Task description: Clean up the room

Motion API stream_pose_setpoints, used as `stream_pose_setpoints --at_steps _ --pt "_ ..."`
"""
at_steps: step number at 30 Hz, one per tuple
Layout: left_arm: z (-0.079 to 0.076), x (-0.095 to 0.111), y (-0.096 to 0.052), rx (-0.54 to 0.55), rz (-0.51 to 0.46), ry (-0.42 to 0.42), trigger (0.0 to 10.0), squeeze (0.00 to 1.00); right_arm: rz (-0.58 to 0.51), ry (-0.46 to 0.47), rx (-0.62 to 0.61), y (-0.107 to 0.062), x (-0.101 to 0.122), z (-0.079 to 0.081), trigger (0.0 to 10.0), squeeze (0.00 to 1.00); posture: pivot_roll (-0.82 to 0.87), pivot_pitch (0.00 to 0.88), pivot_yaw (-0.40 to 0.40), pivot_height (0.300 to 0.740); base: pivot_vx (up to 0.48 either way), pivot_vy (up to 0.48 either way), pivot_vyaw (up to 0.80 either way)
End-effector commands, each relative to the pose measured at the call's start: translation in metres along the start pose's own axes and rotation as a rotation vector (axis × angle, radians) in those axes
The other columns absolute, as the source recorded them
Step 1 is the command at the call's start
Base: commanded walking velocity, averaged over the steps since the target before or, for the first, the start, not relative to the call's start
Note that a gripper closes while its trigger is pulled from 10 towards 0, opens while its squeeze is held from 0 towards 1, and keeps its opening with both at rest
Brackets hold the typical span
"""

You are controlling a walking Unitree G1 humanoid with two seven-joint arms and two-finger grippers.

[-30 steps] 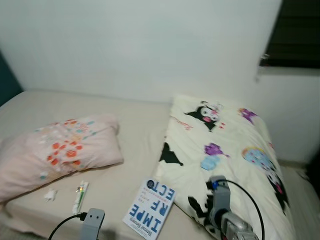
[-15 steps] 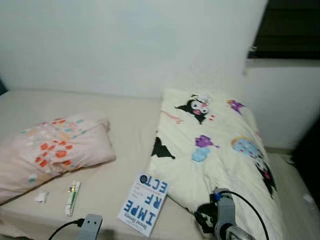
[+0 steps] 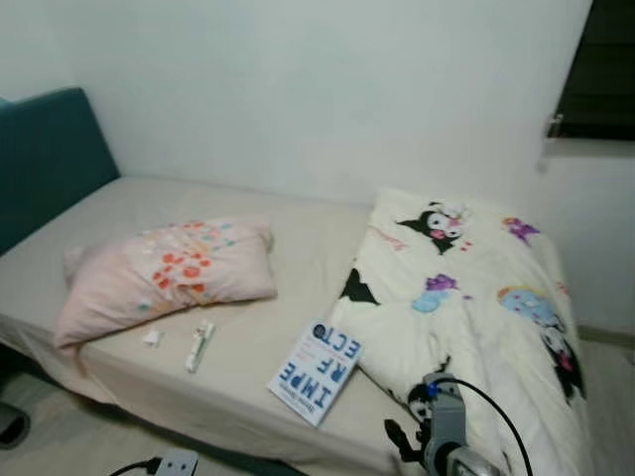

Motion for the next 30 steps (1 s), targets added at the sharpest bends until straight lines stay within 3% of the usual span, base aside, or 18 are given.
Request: stream_pose_setpoints --at_steps 1,13,14,15,17,22,30 --pt "0.004 0.008 0.0 0.012 -0.024 0.023 10.0 0.0 -0.009 0.019 0.011 0.002 0.001 0.005 10.0 0.0 0.01 0.034 0.026 0.74 0.0 0.0 0.0" --pt "0.001 0.009 0.001 0.016 -0.028 0.029 10.0 0.0 -0.133 0.038 0.164 0.012 0.043 0.028 10.0 0.0 0.01 0.035 0.024 0.715 0.0 0.0 0.0" --pt "0.0 0.011 0.001 0.016 -0.032 0.027 10.0 0.0 -0.155 0.04 0.208 0.013 0.051 0.035 10.0 0.0 0.01 0.035 0.024 0.71 0.0 0.0 0.0" --pt "-0.001 0.017 0.002 0.019 -0.05 0.008 10.0 0.0 -0.193 0.042 0.319 0.016 0.067 0.055 10.0 0.0 0.01 0.035 0.024 0.7 0.0 0.0 0.0" --pt "-0.001 0.021 0.002 0.022 -0.066 -0.006 10.0 0.0 -0.21 0.045 0.371 0.016 0.074 0.064 10.0 0.0 0.01 0.04 0.024 0.69 0.0 0.0 0.0" --pt "0.0 0.033 0.002 0.024 -0.106 -0.033 10.0 0.0 -0.194 0.031 0.373 0.018 0.073 0.069 10.0 0.0 0.01 0.046 0.022 0.67 0.0 0.0 0.0" --pt "0.01 0.069 0.0 0.048 -0.236 -0.13 10.0 0.0 -0.2 0.121 0.323 0.019 0.071 0.065 10.0 0.0 0.03 0.059 0.021 0.64 0.0 0.0 0.0"
Point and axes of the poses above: a point about 5 cm out from each wrist's last joint towards the gripper, its own y axis pointing out of the wrist towards the gripper, its own x axis along the axis of the wrist's last joint, z = x × y, the point moved 2 cm from there along y, pointing out of the wrist towards the gripper, and after that the axes turned 4 degrees about y, right-handed, at the moved point
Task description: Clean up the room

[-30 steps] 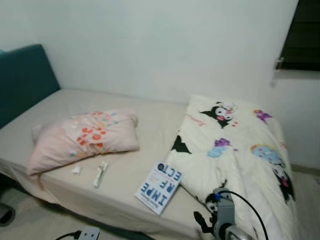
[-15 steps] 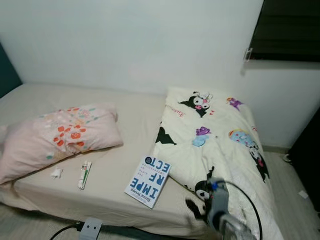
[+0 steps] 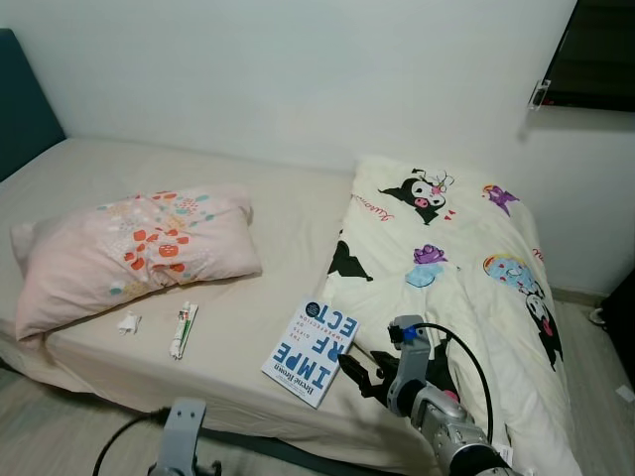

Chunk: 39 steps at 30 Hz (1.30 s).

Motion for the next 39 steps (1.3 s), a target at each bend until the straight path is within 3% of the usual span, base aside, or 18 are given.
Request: stream_pose_setpoints --at_steps 1,8,10,15,23,24,29,30,33,34,39 --pt "0.005 0.005 0.0 0.01 -0.026 -0.042 10.0 0.0 -0.007 0.062 -0.038 -0.003 -0.005 -0.004 10.0 0.0 0.03 0.063 0.023 0.635 0.0 0.0 0.0" --pt "0.008 0.021 0.001 0.007 -0.084 -0.058 10.0 0.0 -0.056 0.12 -0.062 -0.003 0.002 -0.008 10.0 0.0 0.04 0.079 0.031 0.62 0.0 0.0 0.0" --pt "0.012 0.024 0.001 0.011 -0.106 -0.057 10.0 0.0 -0.107 0.175 -0.057 -0.003 0.01 -0.01 10.0 0.0 0.05 0.107 0.042 0.61 0.0 0.0 0.0" --pt "0.02 0.019 -0.002 0.02 -0.124 -0.062 10.0 0.0 -0.216 0.263 -0.044 -0.006 0.03 -0.016 10.0 0.0 0.08 0.158 0.062 0.585 0.0 0.0 0.0" --pt "0.035 0.01 -0.008 0.038 -0.137 -0.067 10.0 0.0 -0.298 0.278 -0.013 -0.006 0.056 -0.018 10.0 0.0 0.12 0.238 0.083 0.555 0.0 0.0 0.0" --pt "0.044 0.004 -0.012 0.046 -0.144 -0.06 10.0 0.0 -0.324 0.276 0.016 -0.003 0.066 -0.014 10.0 0.0 0.17 0.302 0.096 0.545 0.0 0.0 0.0" --pt "0.054 -0.002 -0.017 0.056 -0.153 -0.05 10.0 0.0 -0.342 0.249 0.081 0.002 0.08 -0.003 10.0 0.0 0.19 0.326 0.099 0.53 0.0 0.0 0.0" --pt "0.062 -0.003 -0.02 0.063 -0.163 -0.043 10.0 0.0 -0.355 0.215 0.155 0.01 0.098 0.012 10.0 0.0 0.22 0.364 0.111 0.52 0.0 0.0 0.0" --pt "0.064 -0.003 -0.021 0.065 -0.167 -0.041 10.0 0.0 -0.359 0.204 0.178 0.012 0.103 0.017 10.0 0.0 0.22 0.364 0.111 0.515 0.0 0.0 0.0" --pt "0.067 -0.006 -0.024 0.061 -0.173 -0.028 10.0 0.0 -0.385 0.175 0.23 0.017 0.124 0.03 10.0 0.0 0.23 0.394 0.116 0.505 0.0 0.0 0.0" --pt "0.067 -0.011 -0.026 0.054 -0.17 -0.021 10.0 0.0 -0.399 0.157 0.268 0.022 0.139 0.042 10.0 0.0 0.23 0.408 0.118 0.495 0.0 0.0 0.0"
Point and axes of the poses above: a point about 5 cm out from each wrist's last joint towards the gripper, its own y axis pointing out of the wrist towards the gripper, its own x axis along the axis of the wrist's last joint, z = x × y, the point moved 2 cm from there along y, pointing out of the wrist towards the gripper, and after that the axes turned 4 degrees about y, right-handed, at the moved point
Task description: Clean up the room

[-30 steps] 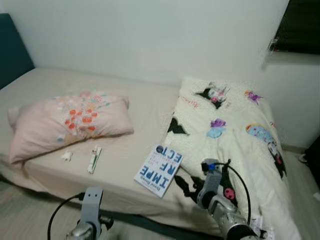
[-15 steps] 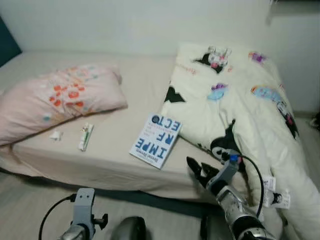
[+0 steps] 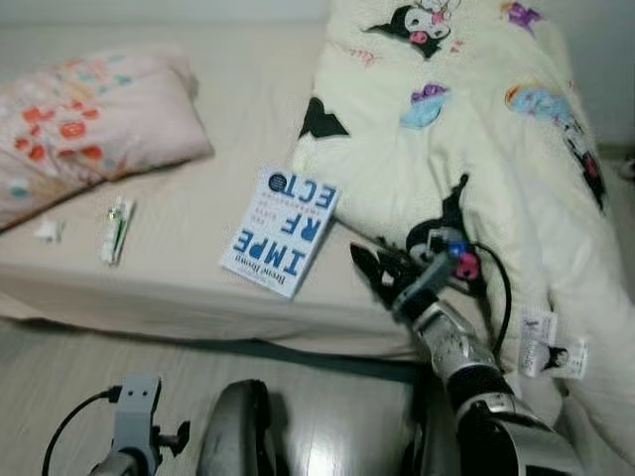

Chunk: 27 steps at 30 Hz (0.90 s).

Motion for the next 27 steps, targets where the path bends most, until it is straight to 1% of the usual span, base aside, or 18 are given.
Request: stream_pose_setpoints --at_steps 1,3,7,8,10,11,13,14,16,17,18,19,20,21,22,27 --pt "0.01 -0.019 -0.011 0.012 0.049 0.012 10.0 0.0 0.037 0.03 0.033 0.009 -0.008 0.011 10.0 0.0 0.23 0.419 0.115 0.495 0.0 0.0 0.0" --pt "0.007 -0.025 -0.014 0.003 0.058 0.014 10.0 0.0 0.06 0.024 0.067 0.02 -0.009 0.024 10.0 0.0 0.23 0.426 0.116 0.495 0.0 0.0 0.0" --pt "0.005 -0.03 -0.019 -0.009 0.056 0.02 10.0 0.0 0.136 -0.006 0.12 0.036 -0.022 0.048 10.0 0.0 0.24 0.439 0.113 0.495 0.0 0.0 0.0" --pt "0.005 -0.03 -0.019 -0.009 0.056 0.02 10.0 0.0 0.136 -0.006 0.12 0.036 -0.022 0.048 10.0 0.0 0.24 0.439 0.113 0.495 0.0 0.0 0.0" --pt "0.007 -0.032 -0.021 -0.009 0.057 0.021 10.0 0.0 0.157 -0.008 0.151 0.043 -0.026 0.061 10.0 0.0 0.25 0.446 0.109 0.495 0.0 0.0 0.0" --pt "0.007 -0.032 -0.021 -0.009 0.057 0.021 10.0 0.0 0.157 -0.008 0.151 0.043 -0.026 0.061 10.0 0.0 0.25 0.446 0.109 0.495 0.0 0.0 0.0" --pt "0.008 -0.032 -0.022 -0.007 0.057 0.02 10.0 0.0 0.185 -0.015 0.174 0.052 -0.032 0.076 10.0 0.0 0.25 0.451 0.104 0.495 0.0 0.0 0.0" --pt "0.008 -0.032 -0.022 -0.007 0.057 0.02 10.0 0.0 0.185 -0.015 0.174 0.052 -0.032 0.076 10.0 0.0 0.25 0.451 0.104 0.495 0.0 0.0 0.0" --pt "0.008 -0.032 -0.023 -0.006 0.054 0.018 10.0 0.0 0.209 -0.028 0.164 0.058 -0.036 0.085 10.0 0.0 0.25 0.456 0.097 0.495 0.0 0.0 0.0" --pt "0.008 -0.032 -0.023 -0.006 0.054 0.018 10.0 0.0 0.209 -0.028 0.164 0.058 -0.036 0.085 10.0 0.0 0.25 0.456 0.097 0.495 0.0 0.0 0.0" --pt "0.008 -0.031 -0.024 -0.006 0.051 0.015 10.0 0.0 0.206 -0.018 0.143 0.06 -0.035 0.086 9.6 0.0 0.25 0.456 0.094 0.495 0.0 0.0 0.0" --pt "0.006 -0.032 -0.024 -0.006 0.048 0.012 10.0 0.0 0.188 -0.009 0.124 0.063 -0.031 0.086 4.1 0.0 0.24 0.46 0.09 0.495 0.0 0.0 0.0" --pt "0.006 -0.032 -0.024 -0.006 0.048 0.012 10.0 0.0 0.188 -0.009 0.124 0.063 -0.031 0.086 4.1 0.0 0.24 0.46 0.09 0.495 0.0 0.0 0.0" --pt "0.005 -0.032 -0.024 -0.007 0.046 0.01 10.0 0.0 0.166 0.008 0.107 0.065 -0.026 0.086 0.0 0.0 0.24 0.46 0.09 0.495 0.0 0.0 0.0" --pt "0.004 -0.032 -0.025 -0.008 0.046 0.008 10.0 0.0 0.145 0.019 0.104 0.067 -0.021 0.087 0.0 0.0 0.24 0.457 0.084 0.495 0.0 0.0 0.0" --pt "0.001 -0.033 -0.025 -0.011 0.047 0.001 10.0 0.0 0.131 0.012 0.119 0.07 -0.013 0.091 0.0 0.0 0.23 0.456 0.073 0.495 0.0 0.0 0.0"
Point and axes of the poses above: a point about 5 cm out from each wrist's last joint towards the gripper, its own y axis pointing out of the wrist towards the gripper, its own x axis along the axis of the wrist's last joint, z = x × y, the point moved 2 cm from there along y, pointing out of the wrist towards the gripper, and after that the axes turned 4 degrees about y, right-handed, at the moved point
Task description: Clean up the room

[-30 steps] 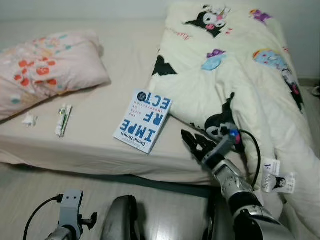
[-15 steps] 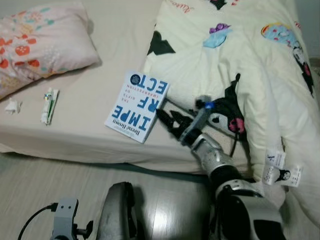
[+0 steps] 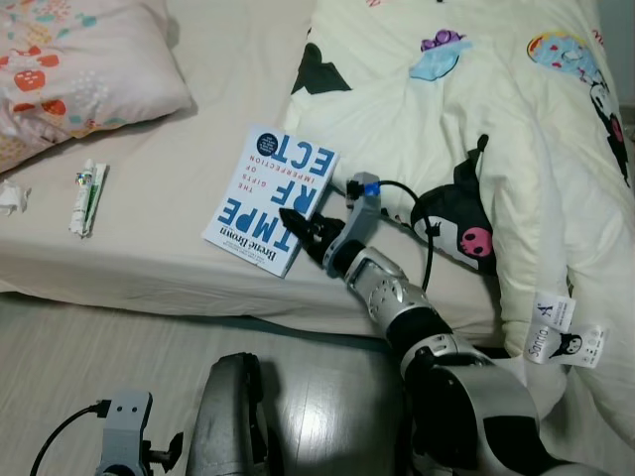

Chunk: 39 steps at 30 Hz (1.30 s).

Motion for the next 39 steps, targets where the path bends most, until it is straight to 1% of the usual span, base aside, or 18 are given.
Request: stream_pose_setpoints --at_steps 1,6,8,10,15,16,17,18,19,22,24,25,26,28,31,36,38,39 --pt "-0.003 -0.019 -0.007 0.0 0.065 -0.019 10.0 0.0 0.028 0.017 0.0 0.001 -0.008 0.001 0.0 0.0 0.23 0.456 0.073 0.495 0.0 0.0 0.0" --pt "-0.006 -0.02 -0.007 0.004 0.068 -0.03 10.0 0.0 0.043 -0.023 0.002 0.002 -0.006 0.003 0.0 0.0 0.22 0.449 0.059 0.495 0.0 0.0 0.0" --pt "-0.007 -0.02 -0.006 0.003 0.069 -0.033 10.0 0.0 0.042 -0.01 0.043 0.003 -0.005 0.007 0.0 0.0 0.22 0.446 0.057 0.495 0.0 0.0 0.0" --pt "-0.01 -0.02 -0.005 0.002 0.071 -0.039 10.0 0.0 0.04 0.025 0.172 0.004 -0.002 0.02 0.0 0.0 0.21 0.435 0.048 0.495 0.0 0.0 0.0" --pt "-0.012 -0.02 -0.004 0.002 0.072 -0.042 10.0 0.0 0.045 0.043 0.257 0.005 0.0 0.029 0.0 0.0 0.21 0.435 0.048 0.495 0.0 0.0 0.0" --pt "-0.014 -0.019 -0.002 0.001 0.074 -0.045 10.0 0.0 0.121 0.065 0.462 -0.004 -0.004 0.045 0.0 0.0 0.2 0.417 0.04 0.495 0.0 0.0 0.0" --pt "-0.014 -0.019 -0.002 0.001 0.074 -0.045 10.0 0.0 0.121 0.065 0.462 -0.004 -0.004 0.045 0.0 0.0 0.2 0.417 0.04 0.495 0.0 0.0 0.0" --pt "-0.016 -0.018 -0.001 0.0 0.076 -0.046 10.0 0.0 0.187 0.074 0.607 -0.015 -0.007 0.056 0.0 0.0 0.19 0.41 0.036 0.495 0.0 0.0 0.0" --pt "-0.016 -0.018 -0.001 0.0 0.076 -0.046 10.0 0.0 0.187 0.074 0.607 -0.015 -0.007 0.056 0.0 0.0 0.19 0.41 0.036 0.495 0.0 0.0 0.0" --pt "-0.02 -0.02 0.0 -0.003 0.083 -0.049 10.0 0.0 0.363 0.094 0.872 -0.049 -0.018 0.078 0.0 0.0 0.18 0.402 0.03 0.495 0.0 0.0 0.0" --pt "-0.02 -0.02 0.0 -0.003 0.083 -0.049 10.0 0.0 0.363 0.094 0.872 -0.049 -0.018 0.078 0.0 0.0 0.18 0.402 0.03 0.495 0.0 0.0 0.0" --pt "-0.02 -0.022 0.0 0.006 0.09 -0.056 10.0 0.0 0.465 0.087 0.924 -0.064 -0.032 0.08 0.0 0.0 0.18 0.396 0.024 0.495 0.0 0.0 0.0" --pt "-0.02 -0.022 0.0 0.006 0.09 -0.056 10.0 0.0 0.465 0.087 0.924 -0.064 -0.032 0.08 0.0 0.0 0.18 0.396 0.024 0.495 0.0 0.0 0.0" --pt "-0.02 -0.023 0.0 0.012 0.094 -0.06 10.0 0.0 0.581 0.06 0.948 -0.078 -0.053 0.078 0.0 0.0 0.18 0.395 0.022 0.495 0.0 0.0 0.0" --pt "-0.02 -0.024 -0.001 0.013 0.096 -0.061 10.0 0.0 0.62 0.036 0.945 -0.082 -0.061 0.076 0.0 0.0 0.18 0.392 0.02 0.495 0.0 0.0 0.0" --pt "-0.015 -0.026 -0.002 0.034 0.102 -0.069 10.0 0.0 0.52 -0.023 0.86 -0.063 -0.047 0.081 0.0 0.0 0.19 0.392 0.017 0.495 0.0 0.0 0.0" --pt "-0.014 -0.026 -0.002 0.037 0.102 -0.068 10.0 0.0 0.373 -0.038 0.736 -0.036 -0.024 0.082 0.0 0.0 0.19 0.389 0.018 0.495 0.0 0.0 0.0" --pt "-0.014 -0.026 -0.002 0.037 0.102 -0.068 10.0 0.0 0.373 -0.038 0.736 -0.036 -0.024 0.082 0.0 0.0 0.19 0.389 0.018 0.495 0.0 0.0 0.0"
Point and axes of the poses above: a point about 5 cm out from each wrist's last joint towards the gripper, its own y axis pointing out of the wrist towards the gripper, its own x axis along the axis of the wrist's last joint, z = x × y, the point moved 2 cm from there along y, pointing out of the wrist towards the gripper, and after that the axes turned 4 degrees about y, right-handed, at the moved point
